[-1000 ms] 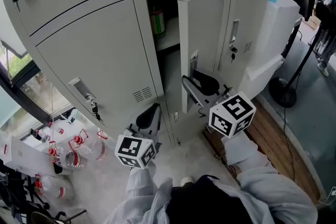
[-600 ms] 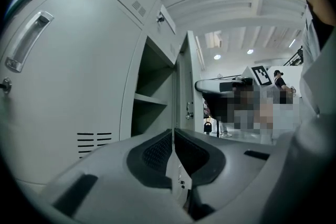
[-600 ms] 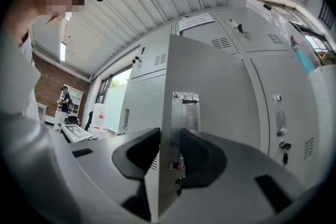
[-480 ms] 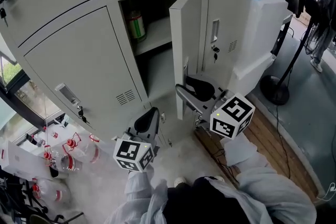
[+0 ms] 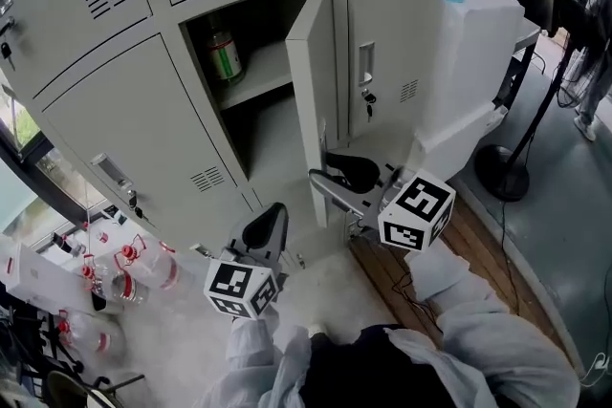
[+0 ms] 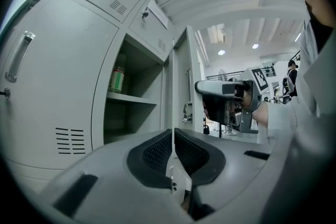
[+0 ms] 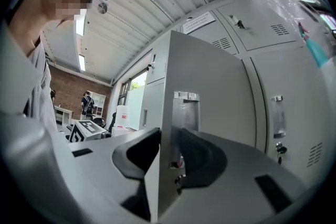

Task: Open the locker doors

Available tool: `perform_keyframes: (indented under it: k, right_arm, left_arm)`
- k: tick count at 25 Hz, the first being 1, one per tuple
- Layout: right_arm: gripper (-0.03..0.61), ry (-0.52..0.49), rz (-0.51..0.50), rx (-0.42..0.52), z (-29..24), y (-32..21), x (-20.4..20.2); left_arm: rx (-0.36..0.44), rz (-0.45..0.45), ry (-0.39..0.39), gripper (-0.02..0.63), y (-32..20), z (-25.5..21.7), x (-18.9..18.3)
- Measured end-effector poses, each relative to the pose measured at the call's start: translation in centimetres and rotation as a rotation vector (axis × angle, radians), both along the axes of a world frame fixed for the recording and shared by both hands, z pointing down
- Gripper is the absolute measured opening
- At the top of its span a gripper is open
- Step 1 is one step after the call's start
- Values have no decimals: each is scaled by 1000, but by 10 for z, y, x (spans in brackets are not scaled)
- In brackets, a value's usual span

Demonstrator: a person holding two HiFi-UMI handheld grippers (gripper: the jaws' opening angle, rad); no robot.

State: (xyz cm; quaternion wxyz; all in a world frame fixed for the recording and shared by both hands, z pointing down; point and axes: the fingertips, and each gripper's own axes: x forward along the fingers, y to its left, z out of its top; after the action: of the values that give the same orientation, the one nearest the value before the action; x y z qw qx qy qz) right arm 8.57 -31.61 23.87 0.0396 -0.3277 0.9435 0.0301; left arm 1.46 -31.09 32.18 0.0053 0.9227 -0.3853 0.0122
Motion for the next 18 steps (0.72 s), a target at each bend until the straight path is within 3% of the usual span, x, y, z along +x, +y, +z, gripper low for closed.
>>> perform_keyframes:
  k: [8, 18]
  right_arm:
    - [123, -2, -158, 20, 1, 14, 45]
    - [123, 8, -342, 30, 3, 20, 99]
  left_arm:
    - [13, -106, 3, 18, 26, 1, 30]
    - [0, -173, -17, 18, 56, 13, 79]
